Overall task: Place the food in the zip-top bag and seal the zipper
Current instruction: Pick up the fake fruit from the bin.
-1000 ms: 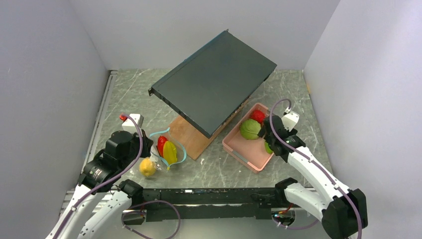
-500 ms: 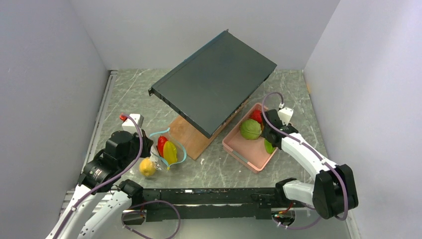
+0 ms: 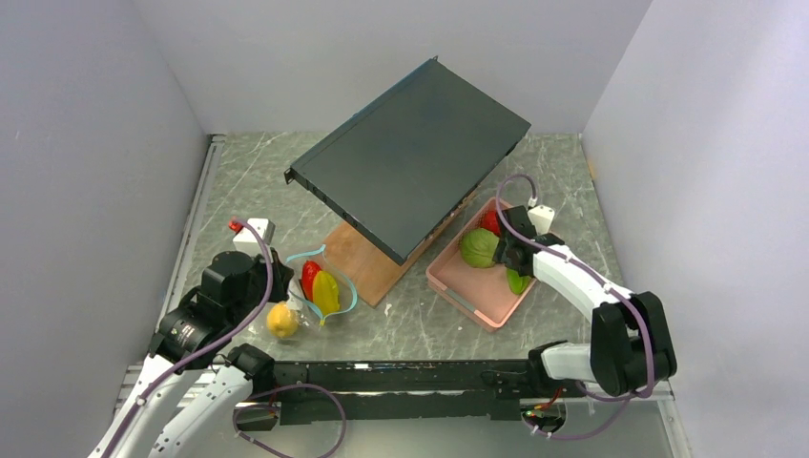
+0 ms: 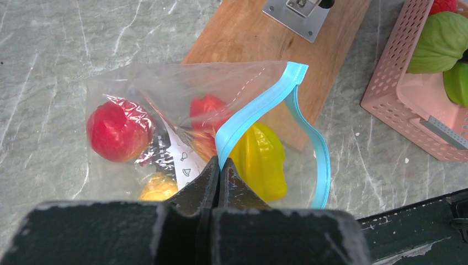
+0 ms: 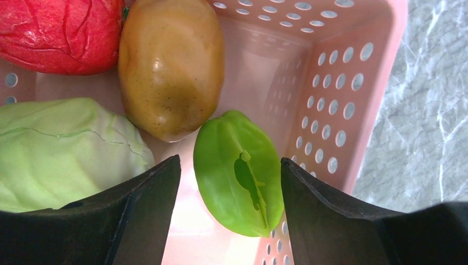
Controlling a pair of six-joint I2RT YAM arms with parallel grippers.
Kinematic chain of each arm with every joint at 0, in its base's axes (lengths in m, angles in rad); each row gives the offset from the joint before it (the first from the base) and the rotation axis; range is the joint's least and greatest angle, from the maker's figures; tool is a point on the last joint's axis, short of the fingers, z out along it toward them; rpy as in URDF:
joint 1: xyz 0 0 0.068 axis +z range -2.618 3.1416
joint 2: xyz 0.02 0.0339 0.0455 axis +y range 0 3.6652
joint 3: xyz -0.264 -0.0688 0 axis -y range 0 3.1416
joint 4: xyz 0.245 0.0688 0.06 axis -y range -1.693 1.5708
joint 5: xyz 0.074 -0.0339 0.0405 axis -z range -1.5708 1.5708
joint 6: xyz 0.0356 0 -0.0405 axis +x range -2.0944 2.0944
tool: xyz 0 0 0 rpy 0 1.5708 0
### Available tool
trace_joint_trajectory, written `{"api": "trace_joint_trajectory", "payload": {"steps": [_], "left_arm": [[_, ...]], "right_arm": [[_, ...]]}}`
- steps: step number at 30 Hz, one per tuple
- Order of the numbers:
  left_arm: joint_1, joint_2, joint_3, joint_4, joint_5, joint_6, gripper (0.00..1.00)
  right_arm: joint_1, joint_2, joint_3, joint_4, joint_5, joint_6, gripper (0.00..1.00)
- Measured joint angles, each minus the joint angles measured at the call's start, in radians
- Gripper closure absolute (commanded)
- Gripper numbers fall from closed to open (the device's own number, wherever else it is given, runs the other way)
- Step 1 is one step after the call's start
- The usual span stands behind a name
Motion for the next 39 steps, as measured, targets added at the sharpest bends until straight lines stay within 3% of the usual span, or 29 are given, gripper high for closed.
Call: {"api": "trace_joint_trajectory", "payload": {"steps": [19, 31, 39], "left_arm": [[0.0, 0.0, 0.0, 0.0, 0.0, 0.0, 1.0], [0.0, 0.0, 0.0, 0.0, 0.0, 0.0, 1.0], [0.0, 0.0, 0.0, 0.0, 0.0, 0.0, 1.0]], "right_arm": [[-0.052, 0.135, 0.025, 0.04, -0.125, -0.016, 0.37], [-0.052, 0.035, 0.024, 0.01, -0.136, -0.021, 0.73], [-0.052, 0.034, 0.021, 0.007, -0.141, -0.025, 0.75]]}}
